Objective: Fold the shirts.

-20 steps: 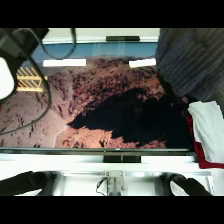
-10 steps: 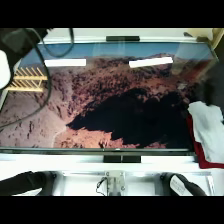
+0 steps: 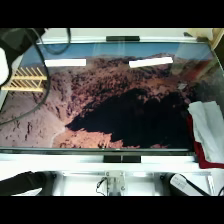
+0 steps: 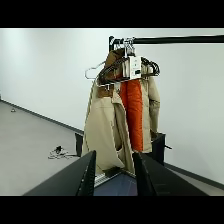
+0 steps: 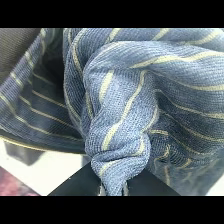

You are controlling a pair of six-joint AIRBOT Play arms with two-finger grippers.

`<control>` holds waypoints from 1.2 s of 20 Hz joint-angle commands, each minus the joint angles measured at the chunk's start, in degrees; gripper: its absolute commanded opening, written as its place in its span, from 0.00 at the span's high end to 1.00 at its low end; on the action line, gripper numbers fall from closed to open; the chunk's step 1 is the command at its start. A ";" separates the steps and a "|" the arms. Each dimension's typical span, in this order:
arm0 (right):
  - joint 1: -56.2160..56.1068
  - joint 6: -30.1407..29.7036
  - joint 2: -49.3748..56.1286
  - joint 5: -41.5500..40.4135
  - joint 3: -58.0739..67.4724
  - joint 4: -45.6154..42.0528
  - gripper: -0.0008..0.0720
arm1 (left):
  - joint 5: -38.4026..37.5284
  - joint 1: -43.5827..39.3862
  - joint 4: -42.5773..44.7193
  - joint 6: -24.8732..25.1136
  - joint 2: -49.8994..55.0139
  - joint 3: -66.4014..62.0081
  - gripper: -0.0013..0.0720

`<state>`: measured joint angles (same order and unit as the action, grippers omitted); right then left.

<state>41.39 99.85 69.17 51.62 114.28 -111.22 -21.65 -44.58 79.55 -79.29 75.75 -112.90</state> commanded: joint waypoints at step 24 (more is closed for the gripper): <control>29.68 0.81 7.34 -12.98 0.04 3.28 0.87 | -0.09 0.61 0.00 0.17 -1.40 0.00 0.52</control>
<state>69.78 100.38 75.83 41.28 114.26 -107.87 -21.74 -43.97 79.57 -79.09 74.32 -112.90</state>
